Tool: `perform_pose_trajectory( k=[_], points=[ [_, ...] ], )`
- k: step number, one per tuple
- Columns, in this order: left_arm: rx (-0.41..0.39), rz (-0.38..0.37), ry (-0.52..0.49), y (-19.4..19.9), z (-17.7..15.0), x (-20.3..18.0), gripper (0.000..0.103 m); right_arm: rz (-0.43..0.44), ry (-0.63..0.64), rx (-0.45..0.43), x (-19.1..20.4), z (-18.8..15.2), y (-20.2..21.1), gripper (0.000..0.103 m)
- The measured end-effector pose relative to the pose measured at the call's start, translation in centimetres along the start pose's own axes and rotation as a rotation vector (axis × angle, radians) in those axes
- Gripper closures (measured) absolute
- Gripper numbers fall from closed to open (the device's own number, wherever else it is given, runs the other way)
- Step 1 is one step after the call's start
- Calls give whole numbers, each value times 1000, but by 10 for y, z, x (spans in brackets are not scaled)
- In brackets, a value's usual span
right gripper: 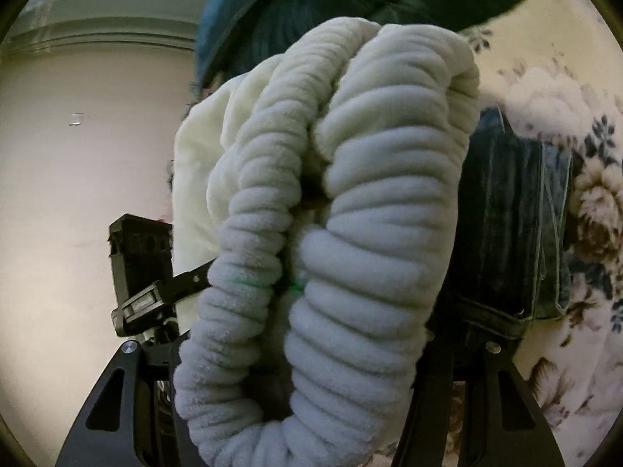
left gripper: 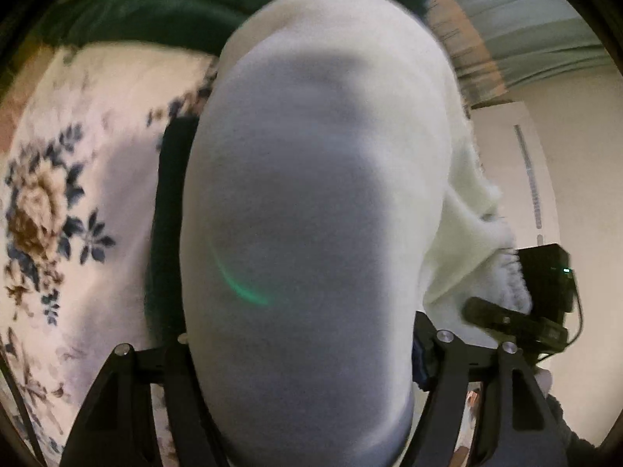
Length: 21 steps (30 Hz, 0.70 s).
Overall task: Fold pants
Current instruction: 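Lower the folded pants onto the bed and open both grippers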
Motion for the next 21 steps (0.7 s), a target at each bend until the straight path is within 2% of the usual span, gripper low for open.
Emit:
perform_pose_trajectory(
  k=[1,3,6,7,8,10,11,12,14,16,18,19,20,21],
  points=[
    [14,27,-2,-13,-2,11,21,-16,-5,-1,-2,2,-8,41],
    [28,22,-11,-26,-4,22,11,-51,-23,-2,-8,-3,-17,42],
    [39,9,-11,-29,-5,26,9,-85,-89,-9,-30,11,-37,42],
    [46,31,-17,-26,-6,20,9,-87,-107,-10,-21,0,-27,42],
    [47,51,-19,-22,-6,16,9,-98,-112,-14,-19,0,-29,38],
    [41,113,-31,-10,-8,6,10,-158,-91,-6,-4,-5,-22,21],
    [33,159,-48,-2,-10,-1,10,-189,-75,-26,4,-21,8,11],
    [23,191,-59,3,-11,-7,10,-222,-62,-58,17,-17,16,4],
    [-20,299,-105,21,-18,-25,10,-316,-17,-134,39,-8,47,4],
    [-109,395,-164,43,-29,-46,10,-466,45,-189,53,-10,62,3],
    [-187,495,-208,64,-44,-70,10,-576,103,-237,71,-24,92,3],
    [-220,514,-216,73,-51,-81,10,-629,128,-259,81,-19,106,3],
    [-237,526,-221,77,-57,-87,7,-682,173,-301,98,-28,119,3],
    [-246,533,-226,84,-66,-95,2,-712,200,-320,86,-34,150,3]
  ],
)
Point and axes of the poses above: each gripper's, at about its wrist camera, not at the fingertips, and y roughly against the way its jaws point, x to its left, z to its top, the point moved 3 cm from there along -y, roughly the way its jaws point, and after that the axes turned 6 degrees about -x, right-handed, at the moved point
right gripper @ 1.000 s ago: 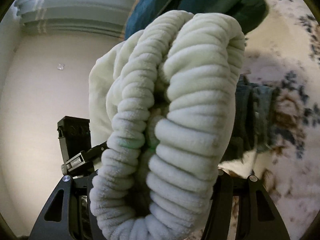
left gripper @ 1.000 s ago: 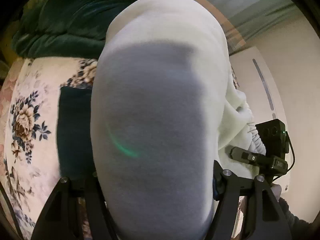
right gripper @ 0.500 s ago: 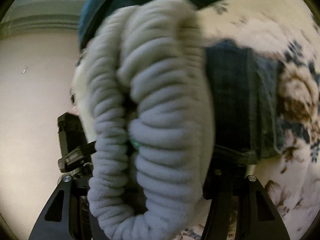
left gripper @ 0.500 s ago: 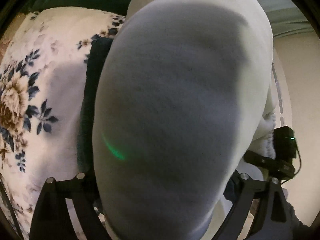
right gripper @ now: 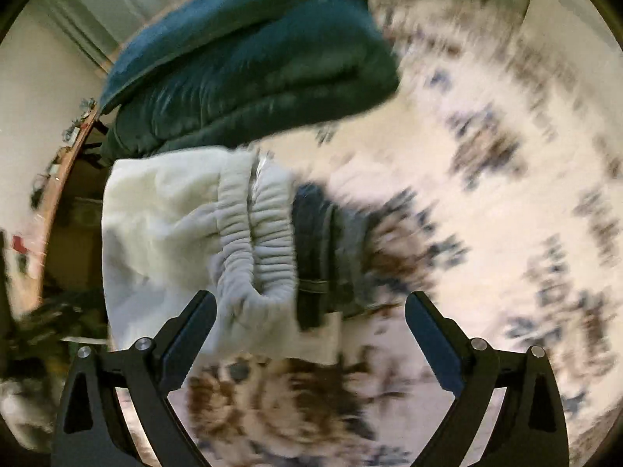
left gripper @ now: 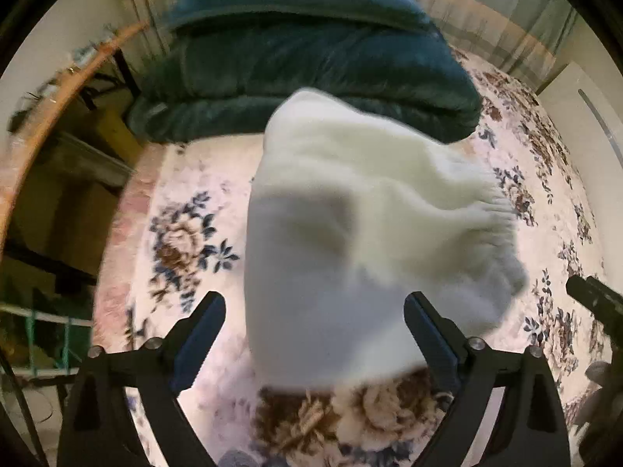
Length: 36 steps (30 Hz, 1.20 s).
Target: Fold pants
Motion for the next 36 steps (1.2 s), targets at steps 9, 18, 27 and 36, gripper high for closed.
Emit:
perform_pose_trajectory(
  k=[9,18,27,36],
  points=[
    [-144,110,17,140,-66,-34,0,-59,122,-146,-12,-50,219,3],
    [-279,145,37,281,-111,-40,0,-83,182,-252,-1,-105,376,3],
    [-403,106,-3,371,-139,-14,0,-115,178,-349,22,-171,510,3],
    [-447,110,-58,432,-165,-4,0,-125,140,-432,46,-220,606,3]
  ],
)
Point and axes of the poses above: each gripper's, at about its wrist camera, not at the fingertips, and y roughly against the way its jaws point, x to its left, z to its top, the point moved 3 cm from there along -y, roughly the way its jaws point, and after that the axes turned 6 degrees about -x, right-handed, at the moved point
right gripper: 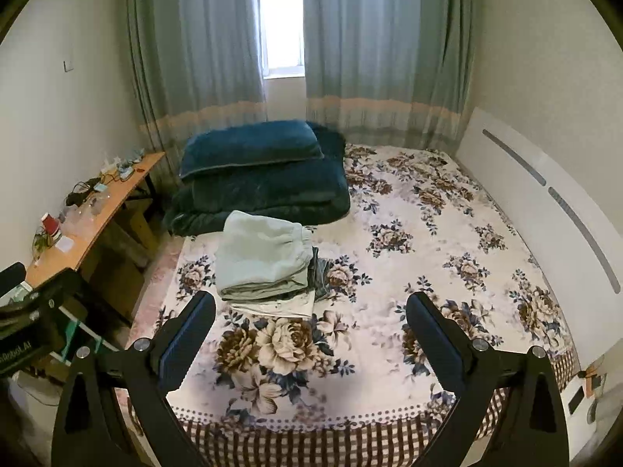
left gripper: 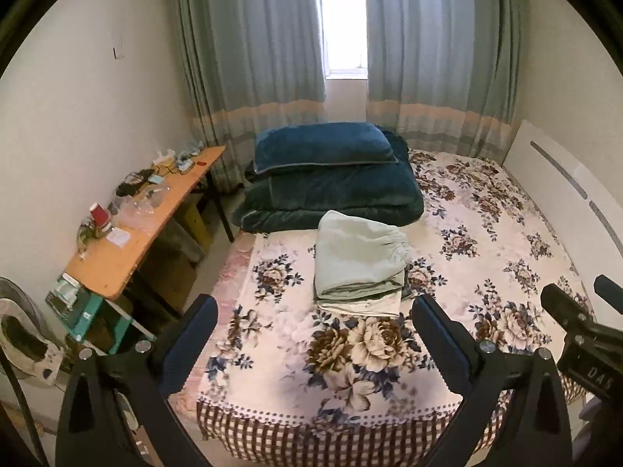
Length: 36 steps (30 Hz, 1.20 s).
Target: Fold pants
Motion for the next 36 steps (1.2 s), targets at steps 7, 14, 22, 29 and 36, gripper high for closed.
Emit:
perform_pose_trajectory(
  k=[7,14,22,29,36],
  points=[
    [-1,-11,47,22,-13,-7,0,31,41,-35,5,5,50,2],
    [3,-26,65,23,-14,-15,0,77,43,-46,2,7,64,0],
    [23,5,38,8,-13,-21,0,42,25,4,-6,4,34,0],
    [17,7,29,5,-8,-26,0,42,22,18,-9,8,19,0],
    [14,7,30,-1,2,-21,0,44,27,17,-11,10,14,0]
  ],
)
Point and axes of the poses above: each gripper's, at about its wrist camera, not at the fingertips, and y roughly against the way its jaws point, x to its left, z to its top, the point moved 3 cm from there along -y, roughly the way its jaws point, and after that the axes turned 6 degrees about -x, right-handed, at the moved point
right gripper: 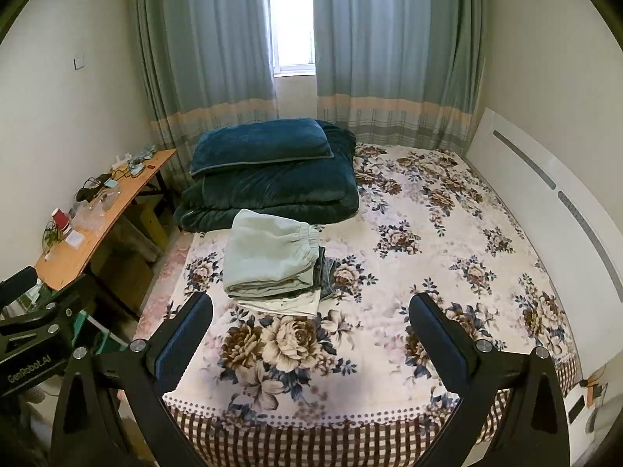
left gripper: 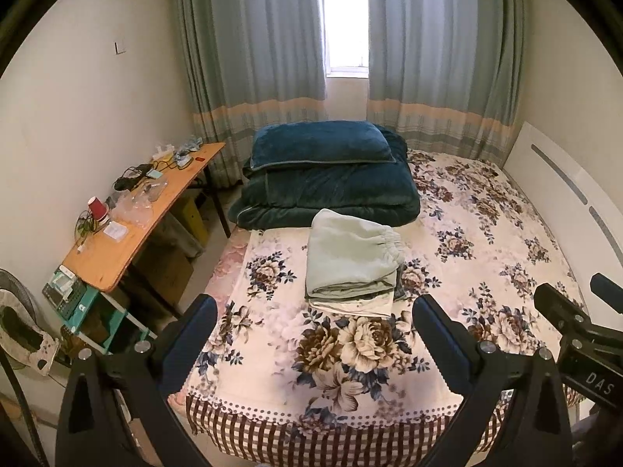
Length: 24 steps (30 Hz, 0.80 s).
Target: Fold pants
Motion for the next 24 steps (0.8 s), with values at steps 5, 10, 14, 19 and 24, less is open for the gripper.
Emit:
perform_pose_trajectory(
  k=[5,10,14,19,24],
  points=[
    [-1,-2,2,1,0,0,0,1,-6,2,1,0,-2,0],
    [-2,-3,2,-2,3,0,0,2,-4,1,2,1,-4,0],
    [0,0,8,-4,4,0,0,1,-8,1,3,1,-5,0],
    [8,9,18,-8,8,4,0,3,-9,12,3,-1,-11,0],
    [13,19,12,-9,5,-2,0,6,-16,18,3,-3,-20,0]
  ],
)
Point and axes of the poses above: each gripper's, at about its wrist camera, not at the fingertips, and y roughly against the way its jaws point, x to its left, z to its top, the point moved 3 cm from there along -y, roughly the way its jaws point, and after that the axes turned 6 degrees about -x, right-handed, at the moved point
